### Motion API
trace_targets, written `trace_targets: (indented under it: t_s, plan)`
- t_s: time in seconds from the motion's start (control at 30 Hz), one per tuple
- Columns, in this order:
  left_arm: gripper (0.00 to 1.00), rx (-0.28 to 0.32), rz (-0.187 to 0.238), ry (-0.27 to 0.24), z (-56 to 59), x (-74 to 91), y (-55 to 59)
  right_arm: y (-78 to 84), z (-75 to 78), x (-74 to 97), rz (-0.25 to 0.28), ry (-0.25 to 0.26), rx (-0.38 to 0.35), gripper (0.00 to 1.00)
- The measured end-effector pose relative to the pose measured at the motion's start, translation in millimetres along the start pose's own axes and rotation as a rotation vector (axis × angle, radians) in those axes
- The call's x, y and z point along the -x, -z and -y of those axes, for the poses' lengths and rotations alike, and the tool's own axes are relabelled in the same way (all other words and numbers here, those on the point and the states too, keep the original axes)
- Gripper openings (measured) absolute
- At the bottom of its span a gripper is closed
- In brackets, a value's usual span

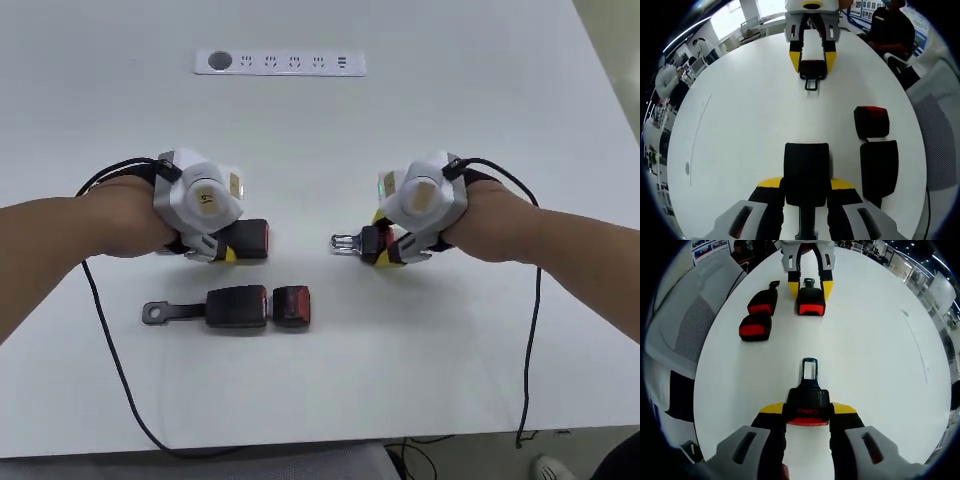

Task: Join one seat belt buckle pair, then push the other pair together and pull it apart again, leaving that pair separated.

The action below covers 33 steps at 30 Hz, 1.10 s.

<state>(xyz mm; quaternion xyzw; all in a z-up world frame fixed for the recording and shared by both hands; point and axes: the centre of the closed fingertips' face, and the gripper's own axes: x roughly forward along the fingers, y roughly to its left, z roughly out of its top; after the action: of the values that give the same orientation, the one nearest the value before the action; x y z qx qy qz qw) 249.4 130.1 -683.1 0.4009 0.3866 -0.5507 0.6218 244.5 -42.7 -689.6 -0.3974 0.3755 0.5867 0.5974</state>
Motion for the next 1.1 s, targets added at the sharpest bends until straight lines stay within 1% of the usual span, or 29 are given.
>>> trace_targets:
  t_s: [0.13, 0.23, 0.3, 0.37, 0.4, 0.43, 0.63, 0.77, 1.0, 1.1]
  plan:
    - [0.33, -0.005, -0.01, 0.007, -0.4, -0.9, 1.3, -2.8, 1.3, -0.4, 0.005, 0.011, 0.001, 0.31]
    - [0.33, -0.002, -0.009, 0.009, -2.0, -2.5, 3.3, -8.8, 2.5, -2.6, 0.016, 0.016, -0.008, 0.31]
    - [0.33, 0.0, -0.008, 0.009, -2.6, -3.2, 4.2, -15.6, 0.0, -4.9, 0.024, 0.013, -0.012, 0.31]
    - [0.33, 0.003, -0.006, 0.009, -4.0, -4.4, 6.0, -20.0, 0.9, -7.7, 0.03, 0.013, -0.011, 0.31]
    - [0.33, 0.003, -0.005, 0.009, -4.4, -4.7, 6.5, -25.0, -3.8, -8.3, 0.033, 0.012, -0.009, 0.31]
    - [0.33, 0.003, -0.004, 0.009, -4.3, -4.1, 6.5, -27.5, -5.1, -9.1, 0.035, 0.01, -0.008, 0.31]
    - [0.33, -0.002, -0.003, 0.005, -5.3, -5.0, 8.4, -48.4, -6.9, -19.0, 0.05, 0.009, -0.006, 0.31]
    - [0.33, -0.001, 0.001, 0.007, -6.0, -5.2, 8.8, -60.0, -5.2, -23.9, 0.059, 0.012, -0.014, 0.31]
    - [0.33, 0.003, 0.003, 0.015, -5.0, -5.2, 8.8, -77.2, 4.1, -32.7, 0.062, 0.019, -0.012, 0.31]
    - [0.33, 0.008, 0.004, 0.016, -4.5, -5.2, 9.1, -83.5, 3.2, -34.9, 0.063, 0.02, -0.011, 0.31]
